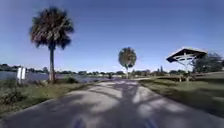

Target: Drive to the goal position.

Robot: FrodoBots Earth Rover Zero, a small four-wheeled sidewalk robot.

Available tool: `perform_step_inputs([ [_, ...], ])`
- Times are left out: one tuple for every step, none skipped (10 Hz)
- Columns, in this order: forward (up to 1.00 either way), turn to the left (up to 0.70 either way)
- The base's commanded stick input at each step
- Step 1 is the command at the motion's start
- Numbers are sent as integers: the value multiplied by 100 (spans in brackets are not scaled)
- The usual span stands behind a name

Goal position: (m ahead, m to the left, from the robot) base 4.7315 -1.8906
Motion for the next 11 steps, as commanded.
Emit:
perform_step_inputs([
  [70, 0],
  [70, 0],
  [70, 0],
  [70, 0],
  [70, 0],
  [70, 11],
  [70, 18],
  [70, 0],
  [70, 0],
  [70, 0],
  [70, 0],
])
